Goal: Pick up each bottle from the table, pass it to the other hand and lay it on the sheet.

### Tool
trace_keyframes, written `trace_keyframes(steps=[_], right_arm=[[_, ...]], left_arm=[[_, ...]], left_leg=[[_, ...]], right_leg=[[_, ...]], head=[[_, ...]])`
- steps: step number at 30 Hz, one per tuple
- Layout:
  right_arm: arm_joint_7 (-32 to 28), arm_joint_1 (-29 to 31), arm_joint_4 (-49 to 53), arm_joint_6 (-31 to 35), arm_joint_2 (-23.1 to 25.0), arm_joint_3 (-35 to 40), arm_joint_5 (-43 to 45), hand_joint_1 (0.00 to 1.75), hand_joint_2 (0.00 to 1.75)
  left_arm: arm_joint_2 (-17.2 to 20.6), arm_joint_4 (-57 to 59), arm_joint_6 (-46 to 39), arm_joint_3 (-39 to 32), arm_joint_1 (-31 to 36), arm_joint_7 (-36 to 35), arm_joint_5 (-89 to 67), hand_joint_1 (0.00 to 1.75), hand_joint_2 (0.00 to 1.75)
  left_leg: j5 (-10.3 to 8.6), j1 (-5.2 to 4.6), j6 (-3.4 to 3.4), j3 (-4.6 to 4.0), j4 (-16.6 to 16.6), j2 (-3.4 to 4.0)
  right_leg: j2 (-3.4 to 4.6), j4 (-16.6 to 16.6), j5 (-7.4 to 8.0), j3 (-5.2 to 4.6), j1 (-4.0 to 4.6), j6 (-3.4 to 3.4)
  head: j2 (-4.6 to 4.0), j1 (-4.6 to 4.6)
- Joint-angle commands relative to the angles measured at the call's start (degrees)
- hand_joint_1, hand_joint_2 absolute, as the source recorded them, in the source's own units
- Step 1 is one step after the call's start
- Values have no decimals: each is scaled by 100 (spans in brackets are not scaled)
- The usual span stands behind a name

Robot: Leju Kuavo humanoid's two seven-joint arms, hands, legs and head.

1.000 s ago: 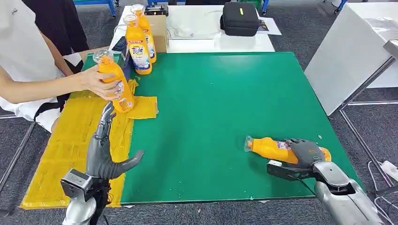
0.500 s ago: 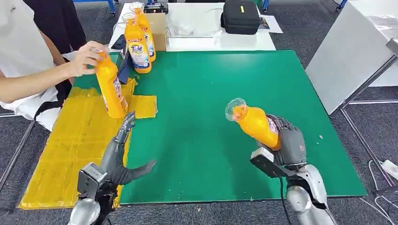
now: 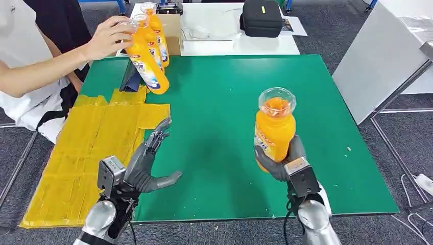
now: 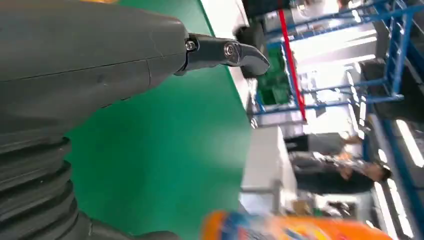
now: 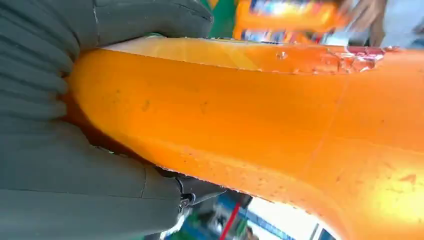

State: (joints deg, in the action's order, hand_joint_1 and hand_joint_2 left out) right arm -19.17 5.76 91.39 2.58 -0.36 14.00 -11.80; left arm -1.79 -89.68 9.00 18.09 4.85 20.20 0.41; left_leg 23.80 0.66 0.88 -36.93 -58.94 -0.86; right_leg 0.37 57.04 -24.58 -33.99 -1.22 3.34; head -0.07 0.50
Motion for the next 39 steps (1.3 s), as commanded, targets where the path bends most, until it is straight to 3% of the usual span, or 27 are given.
trace_keyframes(steps=[1,12,18,24,26,32,33,39], right_arm=[[-44,906,-1988,6,666,1435,-465,175,175],[117,1285,-2637,320,824,2344,-1393,175,175],[147,1411,-2757,552,914,2471,-1579,175,175],[160,1426,-2766,600,925,2506,-1627,175,175],[161,1428,-2775,609,920,2514,-1629,175,175],[170,1417,-2773,688,915,2588,-1632,175,175],[182,1419,-2819,707,908,2614,-1624,175,175],[182,1414,-2856,713,904,2621,-1617,175,175]], left_arm=[[62,576,5,650,787,-128,328,0,175],[-4,539,116,900,931,-136,533,0,175],[-24,518,159,1109,949,-114,532,0,175],[-30,521,169,1145,947,-103,543,0,175],[-26,540,192,1142,952,-95,577,0,175],[-136,711,175,1147,931,-94,766,3,175],[-166,718,152,1109,923,-74,866,157,175],[-168,692,148,1082,916,-64,922,157,175]], left_leg=[[4,7,-4,35,11,29],[0,5,-3,16,4,11],[-2,4,-4,9,3,3],[13,14,-4,70,21,27],[0,5,-3,13,4,5],[2,5,-3,23,7,7],[0,4,-3,16,5,1],[-2,3,-3,9,4,2]], right_leg=[[18,-14,4,28,11,-20],[1,-5,-2,17,5,-12],[-7,-3,-2,11,4,-12],[2,-29,-8,71,21,-38],[-7,-6,-4,15,6,-11],[-7,-9,-5,25,6,-15],[-10,-7,-5,19,5,-12],[-6,-5,-2,9,3,-9]], head=[[0,-2],[0,-2],[0,-4],[0,-2],[0,-2],[0,-2],[0,-2],[0,-4]])
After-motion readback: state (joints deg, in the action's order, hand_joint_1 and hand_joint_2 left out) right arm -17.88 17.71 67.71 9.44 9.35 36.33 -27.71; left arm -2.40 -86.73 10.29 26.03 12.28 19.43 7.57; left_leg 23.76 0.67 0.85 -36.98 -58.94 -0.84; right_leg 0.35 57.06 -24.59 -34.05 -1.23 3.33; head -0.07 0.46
